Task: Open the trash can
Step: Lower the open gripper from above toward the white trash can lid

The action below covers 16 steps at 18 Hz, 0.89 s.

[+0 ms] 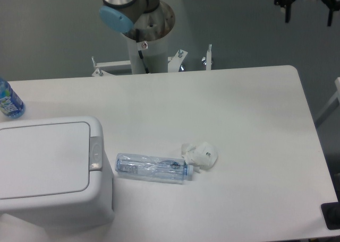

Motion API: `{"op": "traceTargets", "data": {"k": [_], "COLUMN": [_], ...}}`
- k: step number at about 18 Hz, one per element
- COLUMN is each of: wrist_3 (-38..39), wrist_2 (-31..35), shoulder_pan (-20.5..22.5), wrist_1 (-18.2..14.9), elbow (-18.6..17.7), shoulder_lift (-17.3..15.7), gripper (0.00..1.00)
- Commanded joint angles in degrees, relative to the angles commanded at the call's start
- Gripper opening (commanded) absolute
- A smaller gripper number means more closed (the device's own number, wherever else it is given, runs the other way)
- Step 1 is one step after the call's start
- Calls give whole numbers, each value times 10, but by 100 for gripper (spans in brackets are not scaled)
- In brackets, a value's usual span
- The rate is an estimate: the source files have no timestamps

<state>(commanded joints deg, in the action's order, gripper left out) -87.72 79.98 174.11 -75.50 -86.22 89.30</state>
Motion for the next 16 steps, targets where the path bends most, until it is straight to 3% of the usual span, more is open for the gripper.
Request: {"op": "traceTargets", "data": {"k": [6,16], "wrist_3": [83,443], "wrist_2": [0,1], "shoulder_pan": [-42,-201], "wrist_1": [1,131], "elbow": [7,10], "shoulder_lift": [8,44], "gripper": [100,100]}}
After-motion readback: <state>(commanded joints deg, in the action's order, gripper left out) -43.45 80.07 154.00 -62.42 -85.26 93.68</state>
